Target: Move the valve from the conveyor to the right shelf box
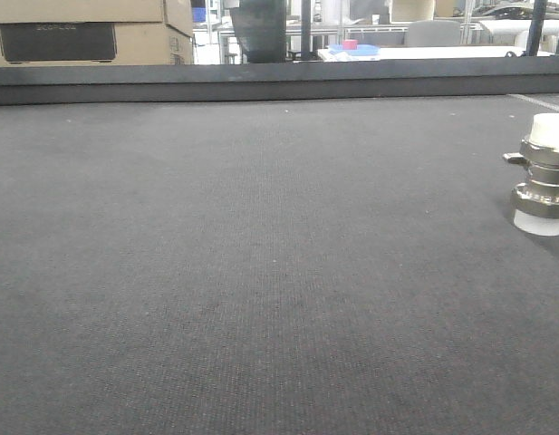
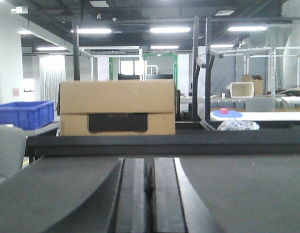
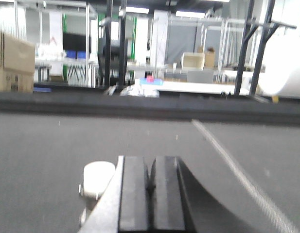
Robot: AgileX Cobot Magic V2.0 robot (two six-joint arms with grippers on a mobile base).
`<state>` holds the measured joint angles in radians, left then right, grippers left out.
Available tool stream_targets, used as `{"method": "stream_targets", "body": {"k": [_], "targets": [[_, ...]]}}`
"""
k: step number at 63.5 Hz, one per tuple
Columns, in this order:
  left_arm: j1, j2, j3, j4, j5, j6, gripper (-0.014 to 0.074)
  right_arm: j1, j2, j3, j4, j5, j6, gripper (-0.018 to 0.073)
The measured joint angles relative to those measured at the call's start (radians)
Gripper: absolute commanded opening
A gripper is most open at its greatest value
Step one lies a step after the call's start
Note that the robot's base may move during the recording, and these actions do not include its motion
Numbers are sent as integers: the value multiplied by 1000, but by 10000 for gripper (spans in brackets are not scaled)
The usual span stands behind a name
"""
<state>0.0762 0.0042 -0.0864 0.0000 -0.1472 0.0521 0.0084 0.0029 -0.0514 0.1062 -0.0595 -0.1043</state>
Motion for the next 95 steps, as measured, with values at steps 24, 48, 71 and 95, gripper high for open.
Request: {"method": "stream_targets", "body": {"k": [24,48,71,95], "targets": [[0,259,-551,0,511,0,231,0,177,-511,0,184,0,408],[-30,558,-757,-11,704,-4,561,5,556,-723,0,244,0,568],[-38,735,-928,-15,951,-4,561,137,927,-1062,2,756,0,568],[-38,869,-955,-15,1102,-4,561,145,1333,-1256,4,1122,0,568]]}}
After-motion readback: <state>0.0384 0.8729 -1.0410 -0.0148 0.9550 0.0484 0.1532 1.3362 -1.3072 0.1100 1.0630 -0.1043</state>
